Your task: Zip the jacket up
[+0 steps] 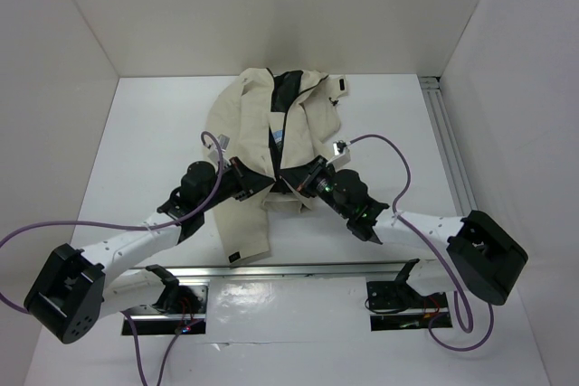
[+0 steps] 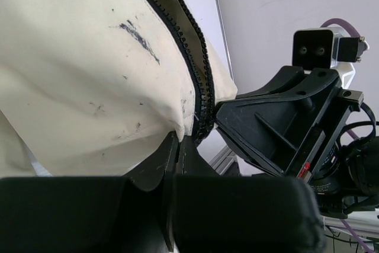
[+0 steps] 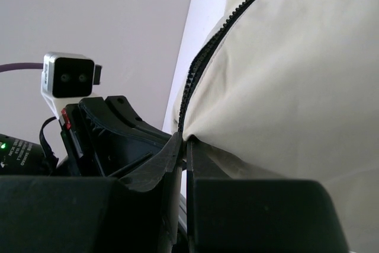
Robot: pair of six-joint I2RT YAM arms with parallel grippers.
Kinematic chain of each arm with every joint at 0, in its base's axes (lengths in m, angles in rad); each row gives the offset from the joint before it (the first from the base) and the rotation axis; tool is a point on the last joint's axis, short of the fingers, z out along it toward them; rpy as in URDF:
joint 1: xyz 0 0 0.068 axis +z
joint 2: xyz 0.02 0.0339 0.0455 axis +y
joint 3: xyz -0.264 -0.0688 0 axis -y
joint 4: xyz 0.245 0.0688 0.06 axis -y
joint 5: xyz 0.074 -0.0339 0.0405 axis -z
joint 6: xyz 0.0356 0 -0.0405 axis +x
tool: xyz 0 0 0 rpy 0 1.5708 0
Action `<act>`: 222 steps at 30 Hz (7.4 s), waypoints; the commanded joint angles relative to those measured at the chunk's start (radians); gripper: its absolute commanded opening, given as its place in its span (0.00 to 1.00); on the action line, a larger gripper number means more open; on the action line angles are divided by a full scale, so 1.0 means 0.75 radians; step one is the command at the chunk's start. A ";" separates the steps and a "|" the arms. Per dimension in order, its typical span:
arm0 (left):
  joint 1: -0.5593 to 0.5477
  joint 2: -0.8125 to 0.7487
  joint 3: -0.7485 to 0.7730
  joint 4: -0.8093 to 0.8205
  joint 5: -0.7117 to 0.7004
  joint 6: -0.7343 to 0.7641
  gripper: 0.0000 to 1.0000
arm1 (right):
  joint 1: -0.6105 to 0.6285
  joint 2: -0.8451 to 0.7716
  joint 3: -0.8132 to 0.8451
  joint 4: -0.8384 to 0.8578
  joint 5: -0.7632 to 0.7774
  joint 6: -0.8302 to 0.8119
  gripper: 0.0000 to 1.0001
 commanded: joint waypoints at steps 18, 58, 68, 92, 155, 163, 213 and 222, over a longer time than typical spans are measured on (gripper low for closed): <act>-0.034 0.103 0.075 -0.127 -0.048 0.111 0.00 | 0.024 -0.017 0.221 -0.427 0.252 0.137 0.00; -0.058 0.183 -0.082 0.155 0.091 0.082 0.42 | 0.024 -0.047 0.172 -0.566 0.402 0.223 0.00; -0.058 0.146 -0.094 0.153 0.060 0.082 0.73 | 0.024 -0.072 0.147 -0.537 0.377 0.211 0.00; -0.058 0.240 -0.043 0.302 0.019 -0.032 0.57 | 0.024 -0.031 0.172 -0.525 0.316 0.172 0.00; -0.058 0.185 0.155 -0.074 -0.018 0.282 0.00 | 0.024 0.043 0.292 -0.609 0.228 0.064 0.00; -0.058 0.211 0.222 -0.170 0.068 0.377 0.00 | 0.024 -0.011 0.292 -0.607 0.162 -0.157 0.19; -0.058 0.268 0.270 -0.201 0.144 0.434 0.00 | 0.024 -0.109 0.288 -0.777 0.119 -0.323 0.00; -0.058 0.244 0.227 -0.166 0.156 0.446 0.00 | 0.024 -0.037 0.388 -0.789 0.201 -0.249 0.00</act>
